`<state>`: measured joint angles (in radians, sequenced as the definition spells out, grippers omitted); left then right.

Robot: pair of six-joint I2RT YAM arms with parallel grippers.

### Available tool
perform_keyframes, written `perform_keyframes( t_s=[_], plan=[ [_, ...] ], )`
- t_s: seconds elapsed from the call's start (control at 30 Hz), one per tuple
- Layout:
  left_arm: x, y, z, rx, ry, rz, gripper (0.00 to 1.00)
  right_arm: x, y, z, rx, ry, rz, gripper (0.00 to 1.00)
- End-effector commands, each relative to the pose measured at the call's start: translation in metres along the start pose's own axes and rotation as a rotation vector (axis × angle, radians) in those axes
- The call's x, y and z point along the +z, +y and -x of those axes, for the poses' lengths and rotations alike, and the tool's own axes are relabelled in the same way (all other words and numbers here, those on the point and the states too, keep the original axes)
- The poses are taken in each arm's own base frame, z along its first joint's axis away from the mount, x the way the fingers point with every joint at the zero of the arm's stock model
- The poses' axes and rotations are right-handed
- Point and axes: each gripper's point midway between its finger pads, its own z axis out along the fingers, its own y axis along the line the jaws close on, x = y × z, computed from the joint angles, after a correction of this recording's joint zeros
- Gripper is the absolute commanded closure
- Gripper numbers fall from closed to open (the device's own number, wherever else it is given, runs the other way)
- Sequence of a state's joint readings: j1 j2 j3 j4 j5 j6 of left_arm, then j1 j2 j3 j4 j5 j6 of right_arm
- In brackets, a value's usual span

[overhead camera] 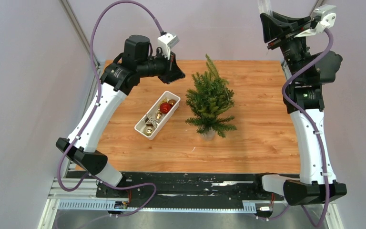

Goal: Decorate the small christmas tree
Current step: Wrap the decoration item around the Christmas tree.

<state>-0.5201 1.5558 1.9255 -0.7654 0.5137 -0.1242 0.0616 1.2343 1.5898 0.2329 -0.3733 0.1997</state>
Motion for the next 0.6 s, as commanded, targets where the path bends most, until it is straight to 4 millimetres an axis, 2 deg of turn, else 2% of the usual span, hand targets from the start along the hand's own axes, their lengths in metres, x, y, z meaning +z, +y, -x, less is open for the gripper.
perform_keyframes(
  t_s=[0.0,0.03,0.1,0.27,0.33,0.4,0.5,0.57],
  plan=[
    [-0.006,-0.002,0.021,0.058,-0.056,-0.005,1.00,0.005,-0.005,0.002,-0.004,0.001,-0.008,1.00],
    [-0.006,-0.003,0.020,0.061,-0.054,-0.009,1.00,0.009,-0.003,0.001,0.010,0.001,0.011,1.00],
    [-0.007,-0.005,0.019,0.068,-0.051,-0.016,0.89,0.019,0.000,0.000,0.043,-0.020,0.051,1.00],
    [-0.006,-0.012,0.005,0.095,-0.021,-0.074,0.47,0.055,0.016,0.014,0.146,-0.090,0.209,1.00],
    [-0.002,-0.016,-0.003,0.099,-0.006,-0.117,0.37,0.066,0.026,0.027,0.155,-0.124,0.260,1.00],
    [0.002,-0.017,-0.006,0.111,0.002,-0.141,0.32,0.070,0.032,0.039,0.150,-0.157,0.282,1.00],
    [0.011,-0.012,-0.008,0.216,0.014,-0.173,0.32,0.070,0.039,0.048,0.141,-0.180,0.316,1.00],
    [0.013,-0.009,-0.005,0.329,0.011,-0.191,0.33,0.068,0.042,0.047,0.134,-0.175,0.333,1.00]
  ],
)
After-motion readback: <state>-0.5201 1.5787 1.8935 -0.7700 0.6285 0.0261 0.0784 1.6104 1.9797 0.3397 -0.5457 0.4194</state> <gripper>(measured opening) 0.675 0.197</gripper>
